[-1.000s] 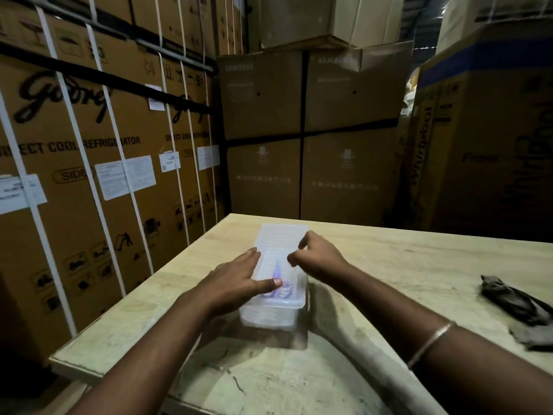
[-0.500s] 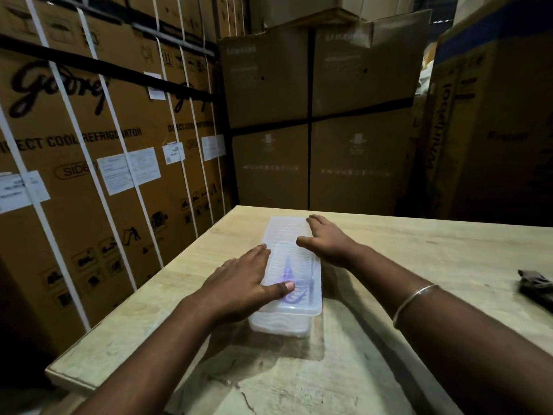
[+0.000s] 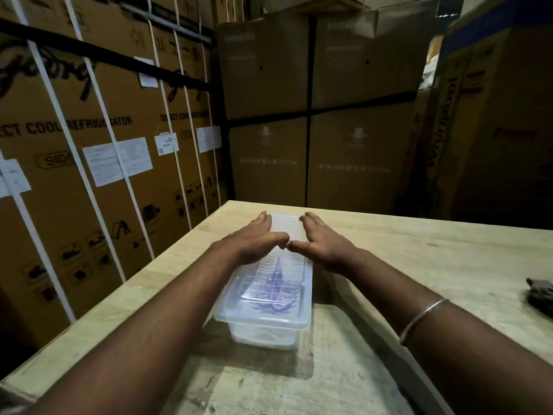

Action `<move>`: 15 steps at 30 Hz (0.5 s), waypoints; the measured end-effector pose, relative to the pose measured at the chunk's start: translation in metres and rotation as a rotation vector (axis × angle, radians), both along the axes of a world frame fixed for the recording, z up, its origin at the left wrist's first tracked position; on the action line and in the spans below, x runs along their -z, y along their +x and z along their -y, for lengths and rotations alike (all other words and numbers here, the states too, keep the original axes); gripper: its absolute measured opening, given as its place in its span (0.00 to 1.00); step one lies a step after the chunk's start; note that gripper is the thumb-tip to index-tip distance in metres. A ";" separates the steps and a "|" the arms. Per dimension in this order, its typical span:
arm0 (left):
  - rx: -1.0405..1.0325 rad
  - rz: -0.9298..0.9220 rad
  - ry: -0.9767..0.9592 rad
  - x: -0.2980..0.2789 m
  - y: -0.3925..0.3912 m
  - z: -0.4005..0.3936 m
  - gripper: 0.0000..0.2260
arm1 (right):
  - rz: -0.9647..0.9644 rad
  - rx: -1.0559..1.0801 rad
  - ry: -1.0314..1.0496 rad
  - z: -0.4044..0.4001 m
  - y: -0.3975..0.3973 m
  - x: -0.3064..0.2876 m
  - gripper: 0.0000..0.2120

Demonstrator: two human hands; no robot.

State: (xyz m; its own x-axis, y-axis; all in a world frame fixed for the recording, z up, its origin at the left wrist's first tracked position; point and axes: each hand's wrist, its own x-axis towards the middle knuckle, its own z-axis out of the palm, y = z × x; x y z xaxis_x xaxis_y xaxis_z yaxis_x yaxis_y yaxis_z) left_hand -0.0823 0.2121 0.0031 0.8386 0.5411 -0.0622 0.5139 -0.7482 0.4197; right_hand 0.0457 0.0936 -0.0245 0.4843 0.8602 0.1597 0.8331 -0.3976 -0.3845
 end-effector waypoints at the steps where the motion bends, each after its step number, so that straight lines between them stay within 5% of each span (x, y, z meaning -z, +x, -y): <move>1: -0.010 -0.018 0.016 0.001 0.000 0.000 0.42 | 0.001 0.001 0.019 0.000 0.000 0.000 0.45; 8: -0.010 -0.122 0.137 -0.002 0.001 0.001 0.44 | 0.082 0.007 0.078 -0.002 0.004 0.005 0.40; 15: -0.040 -0.155 0.292 0.002 0.001 0.006 0.32 | -0.018 0.080 0.005 0.005 -0.007 0.002 0.41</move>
